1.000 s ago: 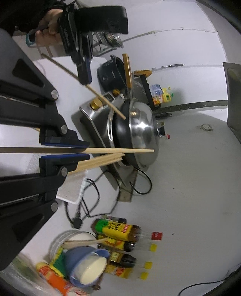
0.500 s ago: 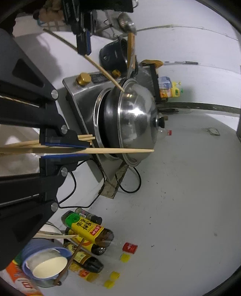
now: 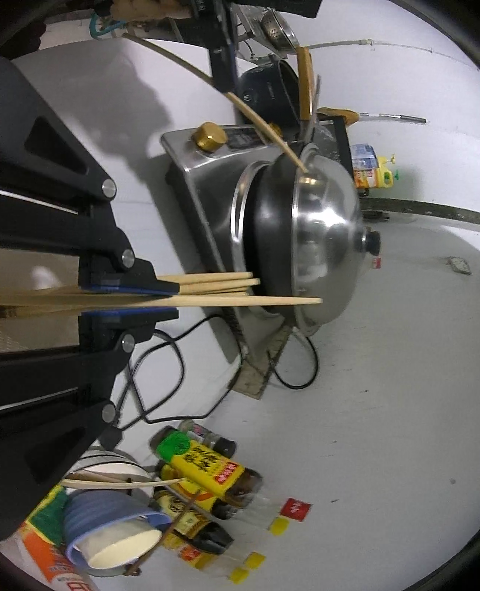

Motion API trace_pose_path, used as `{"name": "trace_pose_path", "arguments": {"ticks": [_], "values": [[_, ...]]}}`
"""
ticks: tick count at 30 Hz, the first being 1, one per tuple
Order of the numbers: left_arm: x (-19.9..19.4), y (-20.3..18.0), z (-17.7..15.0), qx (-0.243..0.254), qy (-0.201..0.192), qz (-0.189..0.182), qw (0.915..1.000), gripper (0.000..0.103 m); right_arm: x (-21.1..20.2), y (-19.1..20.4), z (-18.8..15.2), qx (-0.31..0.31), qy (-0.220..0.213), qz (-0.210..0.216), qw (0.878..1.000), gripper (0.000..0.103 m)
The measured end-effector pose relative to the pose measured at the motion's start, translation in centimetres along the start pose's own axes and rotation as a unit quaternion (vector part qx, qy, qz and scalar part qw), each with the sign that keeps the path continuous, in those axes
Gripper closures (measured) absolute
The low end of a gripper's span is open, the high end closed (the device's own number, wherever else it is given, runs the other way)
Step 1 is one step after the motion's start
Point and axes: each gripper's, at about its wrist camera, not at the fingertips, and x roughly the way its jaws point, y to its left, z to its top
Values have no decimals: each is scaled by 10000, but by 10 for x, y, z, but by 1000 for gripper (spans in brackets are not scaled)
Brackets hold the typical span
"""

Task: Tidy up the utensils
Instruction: 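Lift both held chopsticks up over the white holder, then drop the chopstick into the holder with the right gripper while the left gripper lowers its chopstick in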

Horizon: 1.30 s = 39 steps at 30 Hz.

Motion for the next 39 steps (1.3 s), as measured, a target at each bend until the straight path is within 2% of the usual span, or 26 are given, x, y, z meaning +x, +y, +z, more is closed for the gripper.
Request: {"name": "trace_pose_path", "arguments": {"ticks": [7, 14, 18, 24, 31, 39], "values": [[-1, -23, -1, 31, 15, -81, 10000, 98, -13, -3, -19, 50, 39, 17, 10000, 97], [4, -51, 1, 39, 10, -225, 9997, 98, -40, -22, -31, 346, -141, 64, 9993, 97], [17, -67, 1, 37, 77, -270, 9996, 98, -56, -38, -41, 533, -239, 48, 9983, 97], [34, -91, 2, -17, 137, -430, 9990, 98, -73, -48, -48, 461, -396, 4, 9982, 97], [67, -112, 18, -446, 87, -644, 9969, 98, -84, -64, -54, 701, -539, 168, 9959, 97], [100, -132, 33, -840, -277, -485, 9949, 98, -90, -81, -59, 911, -575, 292, 9938, 97]]}}
